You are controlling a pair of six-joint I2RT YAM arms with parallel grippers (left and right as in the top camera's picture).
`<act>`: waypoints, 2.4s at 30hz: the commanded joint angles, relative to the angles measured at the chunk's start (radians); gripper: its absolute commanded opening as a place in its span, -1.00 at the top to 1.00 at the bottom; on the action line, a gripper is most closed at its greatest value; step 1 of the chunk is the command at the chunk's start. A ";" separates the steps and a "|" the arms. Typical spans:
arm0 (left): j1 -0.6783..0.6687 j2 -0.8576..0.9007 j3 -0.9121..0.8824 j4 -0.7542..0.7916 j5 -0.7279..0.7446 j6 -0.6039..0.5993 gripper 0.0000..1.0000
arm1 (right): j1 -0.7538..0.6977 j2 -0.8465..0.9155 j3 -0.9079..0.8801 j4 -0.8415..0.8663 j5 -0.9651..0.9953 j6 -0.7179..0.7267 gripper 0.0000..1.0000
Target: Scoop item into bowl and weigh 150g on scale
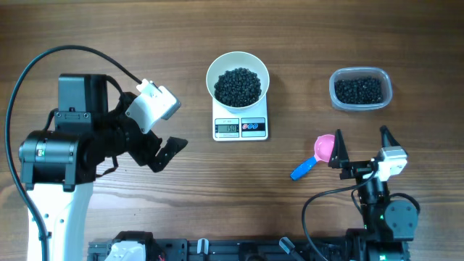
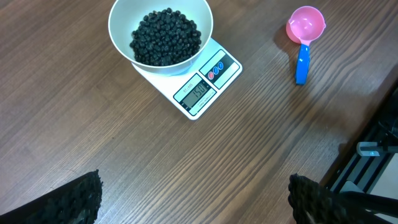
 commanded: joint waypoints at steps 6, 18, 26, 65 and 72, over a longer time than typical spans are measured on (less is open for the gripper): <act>0.006 0.004 0.018 0.000 0.008 0.012 -1.00 | 0.018 -0.016 -0.045 0.006 -0.018 -0.039 -0.99; 0.006 0.004 0.018 0.000 0.008 0.012 -1.00 | 0.018 -0.016 -0.077 -0.006 -0.018 -0.036 -1.00; 0.006 0.004 0.018 0.000 0.008 0.012 -1.00 | 0.018 -0.014 -0.077 -0.006 -0.018 -0.037 -1.00; 0.006 0.004 0.017 -0.013 0.013 0.011 -1.00 | 0.018 -0.014 -0.077 -0.006 -0.018 -0.037 -0.99; 0.006 -0.006 0.014 -0.080 -0.007 -0.001 -1.00 | 0.018 -0.014 -0.077 -0.006 -0.018 -0.037 -1.00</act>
